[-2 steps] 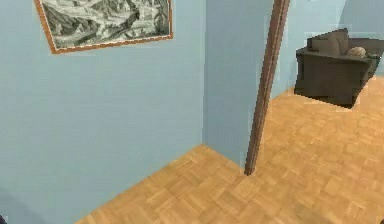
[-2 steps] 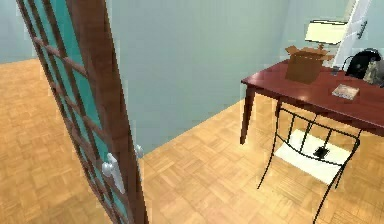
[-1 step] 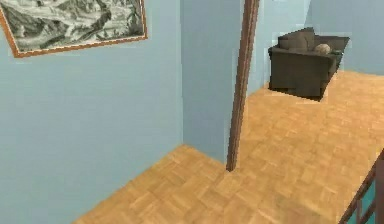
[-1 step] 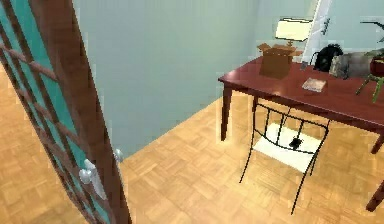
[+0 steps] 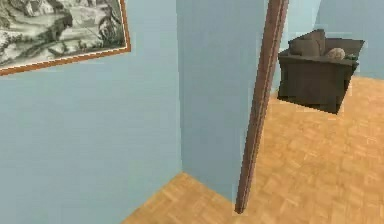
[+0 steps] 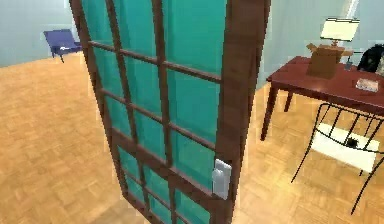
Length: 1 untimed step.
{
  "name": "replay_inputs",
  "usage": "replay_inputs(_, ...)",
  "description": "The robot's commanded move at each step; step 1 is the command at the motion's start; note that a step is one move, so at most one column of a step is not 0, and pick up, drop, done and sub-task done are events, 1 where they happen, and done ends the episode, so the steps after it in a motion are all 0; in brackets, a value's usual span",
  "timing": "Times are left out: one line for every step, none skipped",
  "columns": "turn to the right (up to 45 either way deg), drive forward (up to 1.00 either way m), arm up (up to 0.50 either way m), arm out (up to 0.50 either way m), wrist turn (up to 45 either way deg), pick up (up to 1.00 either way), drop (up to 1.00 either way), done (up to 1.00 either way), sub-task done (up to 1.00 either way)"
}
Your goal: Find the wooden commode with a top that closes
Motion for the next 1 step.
replay_inputs(27.0, 0.0, 0.0, 0.0, 0.0, 0.0, 0.0, 0.0, 0.0)
